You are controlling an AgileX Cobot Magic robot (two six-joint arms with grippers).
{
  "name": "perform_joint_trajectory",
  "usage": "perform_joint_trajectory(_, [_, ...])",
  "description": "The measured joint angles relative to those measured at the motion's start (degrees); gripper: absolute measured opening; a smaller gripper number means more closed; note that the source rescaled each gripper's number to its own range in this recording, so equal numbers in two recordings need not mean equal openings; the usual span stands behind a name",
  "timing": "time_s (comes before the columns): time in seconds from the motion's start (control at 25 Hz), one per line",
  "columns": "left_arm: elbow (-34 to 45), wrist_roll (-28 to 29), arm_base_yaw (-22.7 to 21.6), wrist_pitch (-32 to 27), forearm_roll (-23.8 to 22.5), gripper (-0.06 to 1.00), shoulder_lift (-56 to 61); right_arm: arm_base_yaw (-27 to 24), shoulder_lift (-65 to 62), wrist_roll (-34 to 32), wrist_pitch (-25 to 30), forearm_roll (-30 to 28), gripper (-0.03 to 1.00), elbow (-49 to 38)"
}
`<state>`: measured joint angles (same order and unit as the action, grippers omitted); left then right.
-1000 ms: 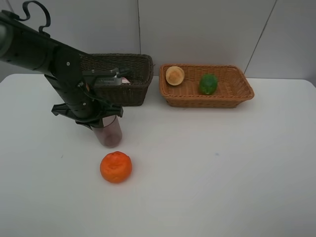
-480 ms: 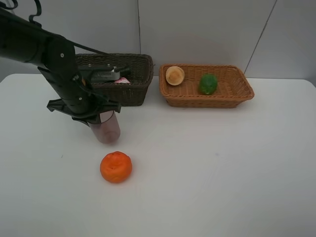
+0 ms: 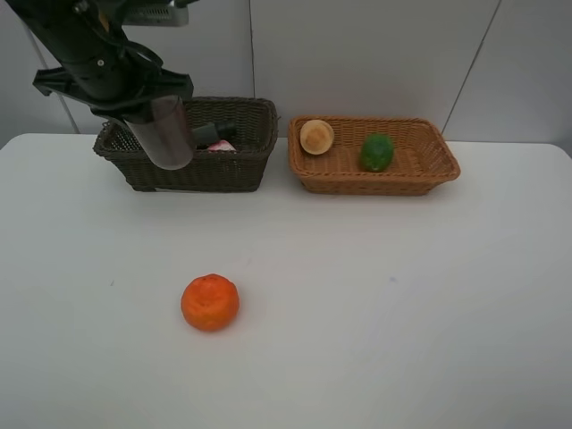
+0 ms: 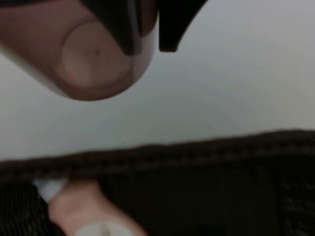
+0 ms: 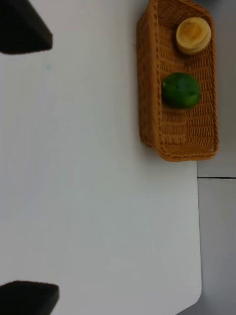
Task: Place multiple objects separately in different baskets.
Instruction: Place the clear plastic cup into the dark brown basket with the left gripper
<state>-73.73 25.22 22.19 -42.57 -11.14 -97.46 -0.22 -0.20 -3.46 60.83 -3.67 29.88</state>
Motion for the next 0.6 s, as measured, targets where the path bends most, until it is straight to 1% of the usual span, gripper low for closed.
perform_joint_trajectory(0.12, [-3.50, 0.00, -2.95, 0.09, -4.50, 0.00, 0.00, 0.00, 0.00, 0.00, 0.00, 0.00, 1.00, 0.00])
perform_joint_trajectory(0.16, [-4.07, 0.00, -4.19, 1.17, -6.14, 0.00, 0.00, 0.00, 0.00, 0.00, 0.00, 0.00, 1.00, 0.00])
perform_joint_trajectory(0.36, [-4.67, 0.00, -9.98, 8.34, -12.56, 0.00, -3.04, 0.00, 0.00, 0.00, 0.00, 0.00, 1.00, 0.00])
perform_joint_trajectory(0.6, [-4.67, 0.13, -12.84, 16.24, -17.04, 0.00, -10.12, 0.00, 0.00, 0.00, 0.00, 0.00, 1.00, 0.00])
